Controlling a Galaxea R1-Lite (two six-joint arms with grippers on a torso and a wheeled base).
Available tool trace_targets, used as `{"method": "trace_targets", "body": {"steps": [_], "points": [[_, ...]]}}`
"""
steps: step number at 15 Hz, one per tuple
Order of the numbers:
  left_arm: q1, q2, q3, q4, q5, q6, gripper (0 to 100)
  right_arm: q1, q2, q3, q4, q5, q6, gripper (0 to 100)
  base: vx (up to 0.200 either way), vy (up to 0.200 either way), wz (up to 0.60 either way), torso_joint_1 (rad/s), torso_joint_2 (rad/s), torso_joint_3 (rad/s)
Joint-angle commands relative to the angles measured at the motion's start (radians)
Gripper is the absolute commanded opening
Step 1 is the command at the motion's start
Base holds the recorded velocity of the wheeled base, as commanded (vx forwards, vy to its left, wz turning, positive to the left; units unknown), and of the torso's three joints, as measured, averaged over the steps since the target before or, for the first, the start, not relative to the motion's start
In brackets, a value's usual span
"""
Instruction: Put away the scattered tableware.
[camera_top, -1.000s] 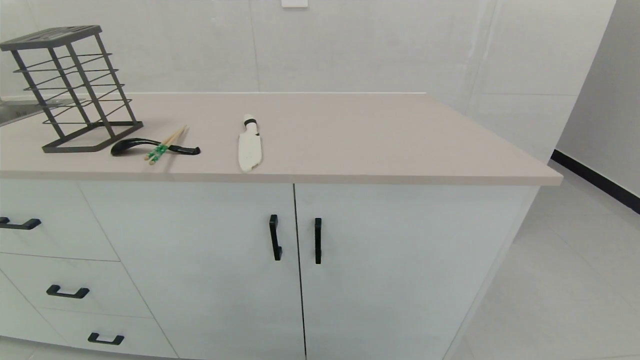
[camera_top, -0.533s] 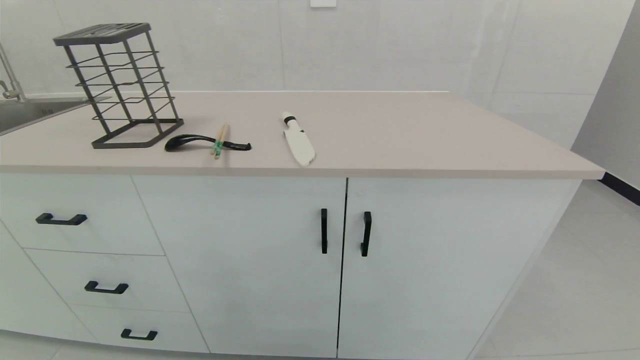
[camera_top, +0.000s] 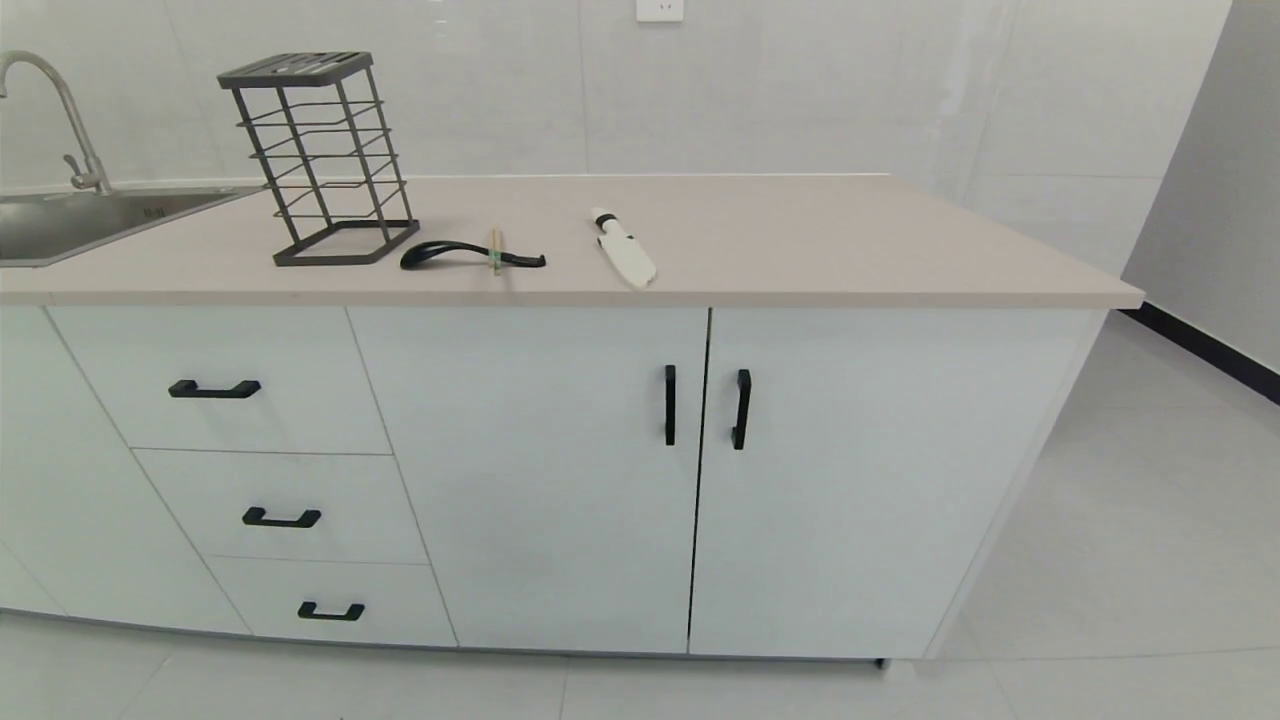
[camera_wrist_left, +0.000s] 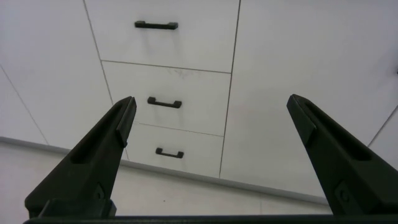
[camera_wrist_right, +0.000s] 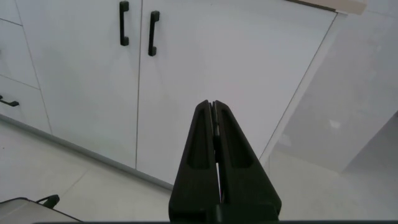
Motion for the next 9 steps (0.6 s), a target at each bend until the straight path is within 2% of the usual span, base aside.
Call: {"method": "trace_targets", "body": {"steps": [1, 3, 9], "points": [[-0.001, 0.000, -0.001, 0.001, 0.001, -0.008, 100, 0.000, 0.001, 0.000, -0.002, 0.000, -0.001, 0, 0.000, 0.200, 0.00, 0.002, 0.00, 0.002], [-0.001, 0.000, -0.001, 0.001, 0.001, -0.031, 100, 0.000, 0.001, -0.002, -0.002, 0.000, 0.008, 0, 0.000, 0.200, 0.00, 0.002, 0.00, 0.000], [-0.001, 0.000, -0.001, 0.001, 0.001, -0.024, 100, 0.000, 0.001, 0.000, -0.003, 0.001, 0.080, 0, 0.000, 0.200, 0.00, 0.005, 0.00, 0.003]]}}
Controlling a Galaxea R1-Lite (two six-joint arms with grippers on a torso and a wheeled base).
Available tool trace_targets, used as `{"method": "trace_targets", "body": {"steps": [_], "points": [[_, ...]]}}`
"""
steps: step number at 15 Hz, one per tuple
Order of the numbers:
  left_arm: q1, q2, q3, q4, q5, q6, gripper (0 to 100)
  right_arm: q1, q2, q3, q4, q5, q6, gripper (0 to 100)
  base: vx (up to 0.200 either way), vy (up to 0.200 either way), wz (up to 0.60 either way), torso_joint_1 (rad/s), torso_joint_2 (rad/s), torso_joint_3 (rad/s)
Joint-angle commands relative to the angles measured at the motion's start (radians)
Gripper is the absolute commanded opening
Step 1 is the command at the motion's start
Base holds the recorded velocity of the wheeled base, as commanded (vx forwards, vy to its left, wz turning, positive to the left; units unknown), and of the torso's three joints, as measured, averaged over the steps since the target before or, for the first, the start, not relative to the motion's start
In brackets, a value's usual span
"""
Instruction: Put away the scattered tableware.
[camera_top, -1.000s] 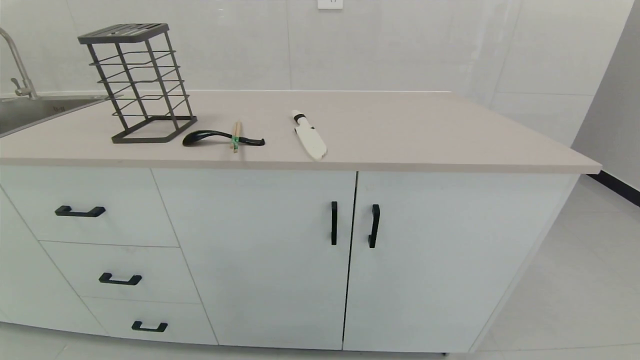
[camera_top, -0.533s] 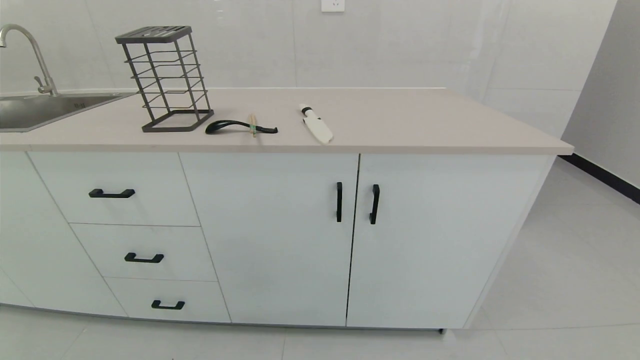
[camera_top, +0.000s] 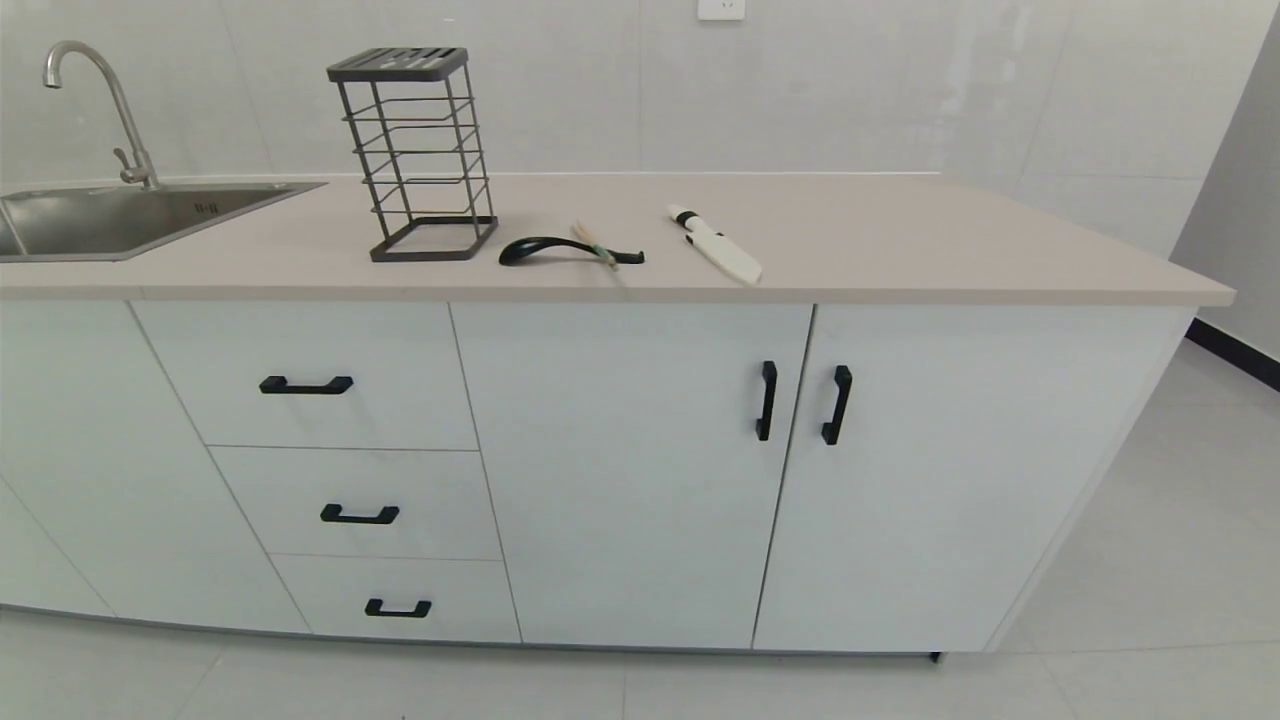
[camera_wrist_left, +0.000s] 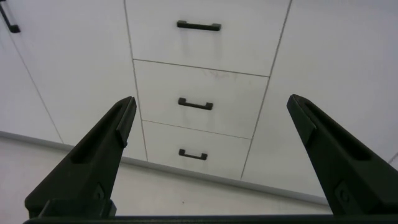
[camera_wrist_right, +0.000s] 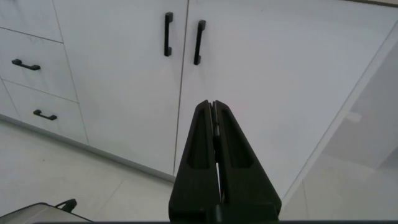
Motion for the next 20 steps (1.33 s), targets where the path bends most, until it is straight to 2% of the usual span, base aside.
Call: {"method": "trace_targets", "body": {"steps": [1, 3, 6, 8, 9, 11, 12, 15, 20], "points": [[0.000, 0.000, 0.000, 0.000, 0.001, 0.000, 100, 0.000, 0.001, 0.000, -0.001, 0.001, 0.002, 0, 0.000, 0.200, 0.00, -0.002, 0.00, -0.002], [0.000, 0.000, 0.000, 0.000, 0.001, -0.004, 100, 0.000, 0.001, 0.000, -0.001, 0.002, 0.004, 0, 0.000, 0.200, 0.00, 0.002, 0.00, 0.000], [0.000, 0.000, 0.000, 0.000, 0.001, -0.004, 100, 0.000, 0.001, 0.000, -0.001, 0.001, 0.001, 0, 0.000, 0.000, 0.00, 0.000, 0.00, 0.000], [0.000, 0.000, 0.002, -0.003, 0.002, 0.008, 100, 0.000, 0.001, 0.000, -0.003, 0.001, 0.001, 0, 0.000, 0.000, 0.00, 0.000, 0.00, 0.000], [0.000, 0.000, 0.002, -0.003, 0.001, 0.003, 100, 0.000, 0.001, 0.000, -0.003, 0.001, 0.001, 0, 0.000, 0.000, 0.00, 0.000, 0.00, 0.000], [0.000, 0.000, 0.002, 0.000, 0.001, -0.058, 100, 0.000, 0.001, 0.000, -0.003, 0.001, -0.001, 0, 0.000, 0.100, 0.00, -0.001, 0.00, 0.001], [0.000, 0.000, 0.000, 0.000, 0.001, -0.075, 100, 0.000, 0.001, 0.000, -0.003, 0.001, 0.001, 0, 0.000, 0.200, 0.00, 0.002, 0.00, 0.007], [-0.001, 0.000, 0.000, 0.000, 0.001, -0.084, 100, 0.000, 0.001, 0.000, -0.004, 0.001, 0.001, 0, 0.000, 0.200, 0.00, -0.001, 0.00, 0.004], [0.000, 0.000, 0.000, 0.000, 0.001, -0.083, 100, 0.000, 0.001, 0.021, -0.053, -0.001, 0.001, 0, 0.000, 0.000, 0.00, 0.000, 0.00, 0.000]]}}
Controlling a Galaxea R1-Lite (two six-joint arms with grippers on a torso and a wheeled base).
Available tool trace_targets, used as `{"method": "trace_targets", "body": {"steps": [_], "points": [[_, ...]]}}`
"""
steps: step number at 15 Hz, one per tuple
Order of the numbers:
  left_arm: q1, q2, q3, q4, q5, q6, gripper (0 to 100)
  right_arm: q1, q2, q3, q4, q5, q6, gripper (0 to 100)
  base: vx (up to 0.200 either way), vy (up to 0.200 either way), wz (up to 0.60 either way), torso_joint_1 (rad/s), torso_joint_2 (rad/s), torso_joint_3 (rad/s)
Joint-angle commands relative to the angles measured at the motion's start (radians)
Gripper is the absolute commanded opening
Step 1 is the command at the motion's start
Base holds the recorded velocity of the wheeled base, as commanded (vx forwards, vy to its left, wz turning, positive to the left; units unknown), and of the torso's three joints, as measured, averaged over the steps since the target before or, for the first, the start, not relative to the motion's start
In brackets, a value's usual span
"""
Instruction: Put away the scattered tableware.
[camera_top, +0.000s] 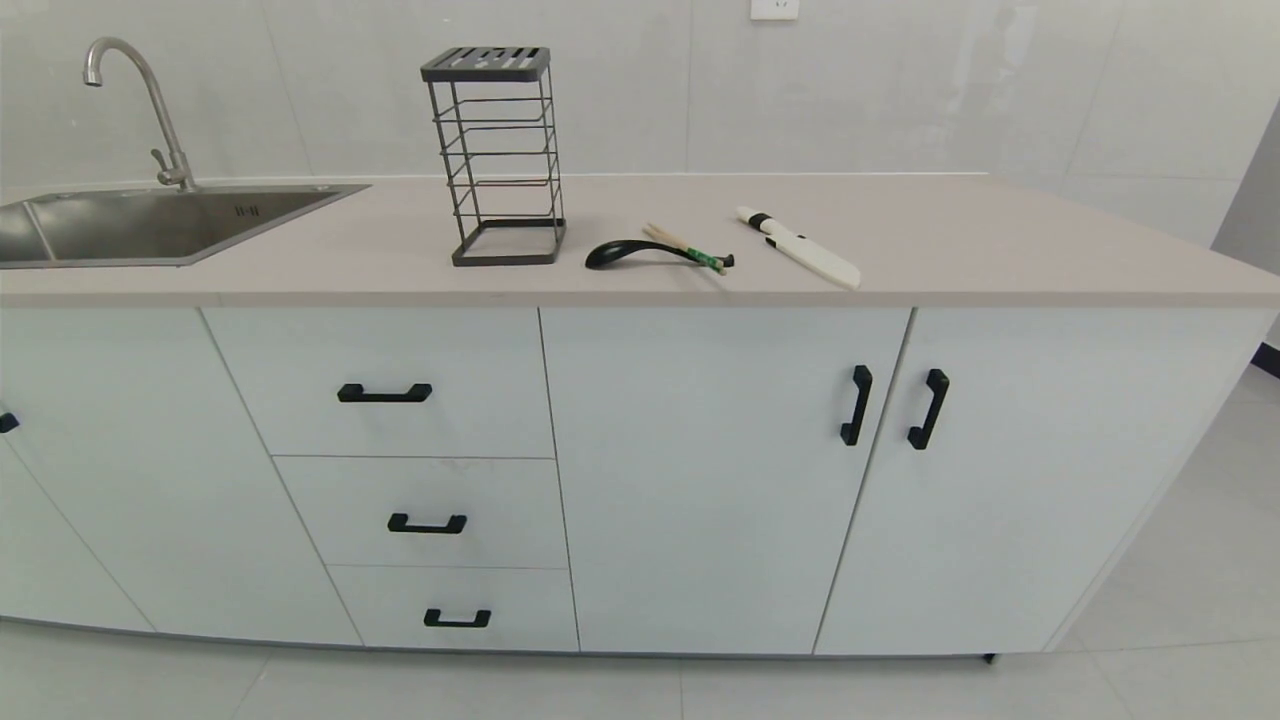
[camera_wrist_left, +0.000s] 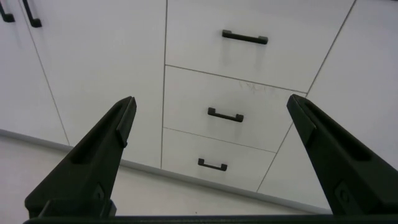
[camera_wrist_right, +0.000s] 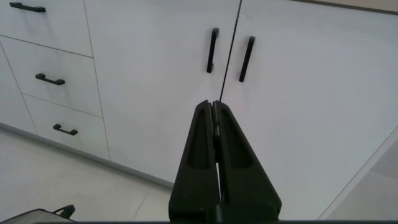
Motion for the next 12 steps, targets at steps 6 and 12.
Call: {"method": "trace_targets", "body": {"steps": [6, 12], "points": [[0.000, 0.015, -0.087, -0.074, -0.055, 0.144, 100, 0.000, 0.001, 0.006, -0.003, 0.000, 0.003, 0, 0.000, 0.000, 0.00, 0.000, 0.00, 0.000], [-0.077, 0.469, -0.133, -0.095, -0.383, 0.112, 100, 0.000, 0.001, 0.006, -0.003, 0.001, 0.007, 0, 0.000, 0.000, 0.00, 0.000, 0.00, 0.000]]}}
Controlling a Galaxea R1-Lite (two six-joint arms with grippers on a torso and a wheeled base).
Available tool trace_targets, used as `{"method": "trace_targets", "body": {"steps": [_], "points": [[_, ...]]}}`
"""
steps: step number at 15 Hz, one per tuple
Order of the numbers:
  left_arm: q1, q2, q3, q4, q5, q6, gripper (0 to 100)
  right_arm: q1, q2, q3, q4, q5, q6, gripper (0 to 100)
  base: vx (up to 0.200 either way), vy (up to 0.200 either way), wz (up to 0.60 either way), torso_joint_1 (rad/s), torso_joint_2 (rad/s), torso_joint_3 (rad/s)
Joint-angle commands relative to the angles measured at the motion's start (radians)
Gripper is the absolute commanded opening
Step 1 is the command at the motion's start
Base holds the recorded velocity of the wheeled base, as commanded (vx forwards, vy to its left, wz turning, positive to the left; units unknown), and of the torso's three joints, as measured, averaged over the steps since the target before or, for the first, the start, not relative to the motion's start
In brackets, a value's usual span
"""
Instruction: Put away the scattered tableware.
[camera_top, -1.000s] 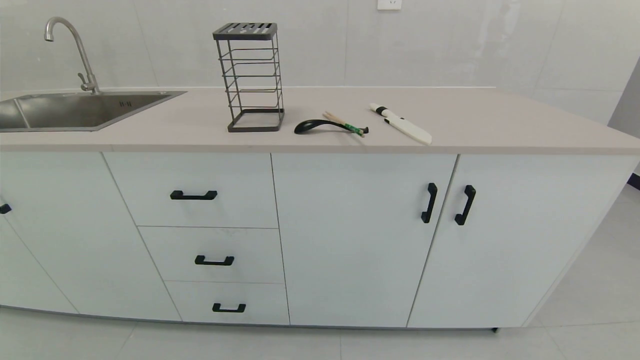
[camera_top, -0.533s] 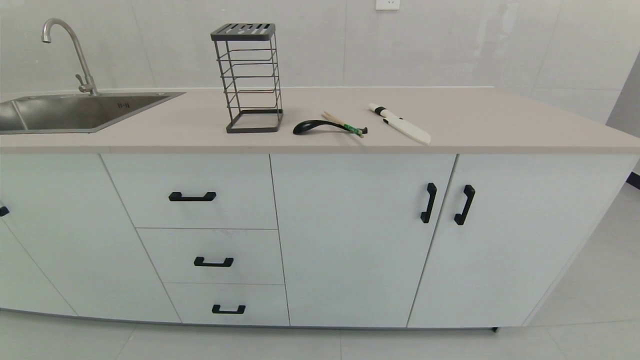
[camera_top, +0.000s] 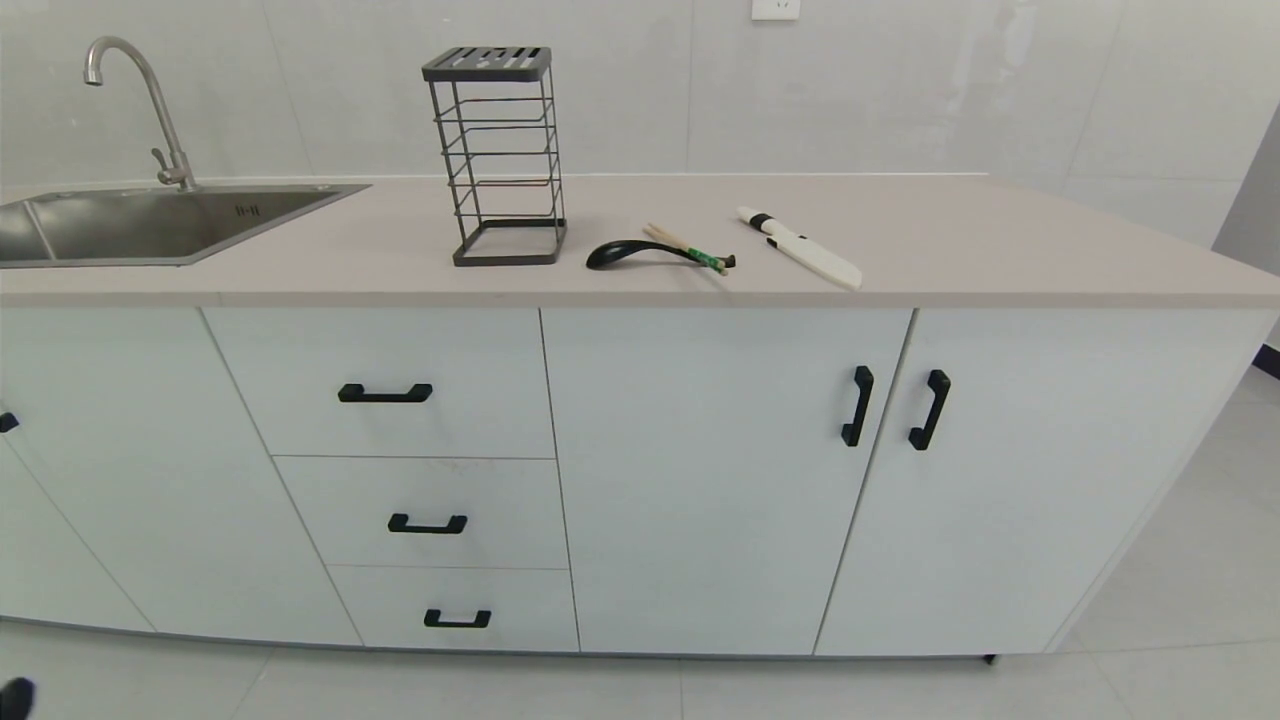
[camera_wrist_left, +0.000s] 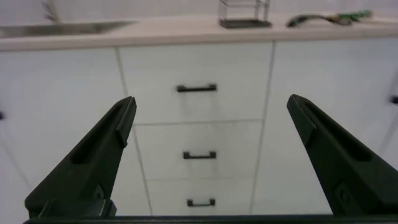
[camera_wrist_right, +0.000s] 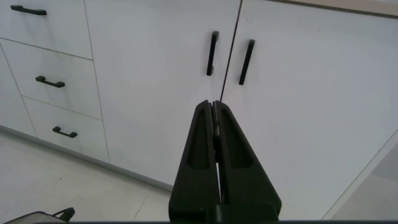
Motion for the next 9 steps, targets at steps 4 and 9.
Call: {"method": "trace_targets", "body": {"steps": [4, 9], "points": [[-0.342, 0.841, 0.093, -0.210, -0.122, -0.011, 100, 0.000, 0.001, 0.000, 0.000, 0.000, 0.011, 0, 0.000, 0.000, 0.00, 0.000, 0.00, 0.000], [-0.308, 1.235, -0.004, -0.319, -0.187, 0.431, 100, 0.000, 0.001, 0.000, 0.000, 0.000, 0.013, 0, 0.000, 0.000, 0.00, 0.000, 0.00, 0.000]]}}
